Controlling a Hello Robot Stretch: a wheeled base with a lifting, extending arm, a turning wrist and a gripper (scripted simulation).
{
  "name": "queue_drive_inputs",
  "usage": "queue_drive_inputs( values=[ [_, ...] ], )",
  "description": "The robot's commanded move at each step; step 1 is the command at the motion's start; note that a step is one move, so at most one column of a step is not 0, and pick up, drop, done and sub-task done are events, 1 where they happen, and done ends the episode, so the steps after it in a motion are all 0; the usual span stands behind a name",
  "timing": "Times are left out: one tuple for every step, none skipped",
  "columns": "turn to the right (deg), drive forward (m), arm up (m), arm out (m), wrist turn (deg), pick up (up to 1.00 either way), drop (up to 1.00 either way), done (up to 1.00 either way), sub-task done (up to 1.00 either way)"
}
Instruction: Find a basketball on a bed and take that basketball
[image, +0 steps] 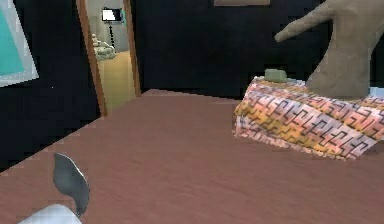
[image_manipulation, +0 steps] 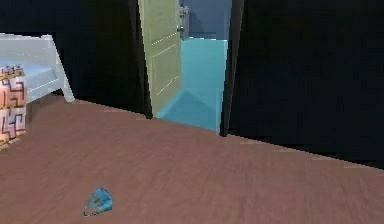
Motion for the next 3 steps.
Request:
queue_drive_inputs(
  values=[
    [15.0, 0.0, 0.0, 0.0, 0.0, 0.0, 0.0, 0.0, 0.0],
    [0.0, 0.4, 0.0, 0.0, 0.0, 0.0, 0.0, 0.0, 0.0],
    [-27.0, 0.0, 0.0, 0.0, 0.0, 0.0, 0.0, 0.0, 0.0]
  ],
)
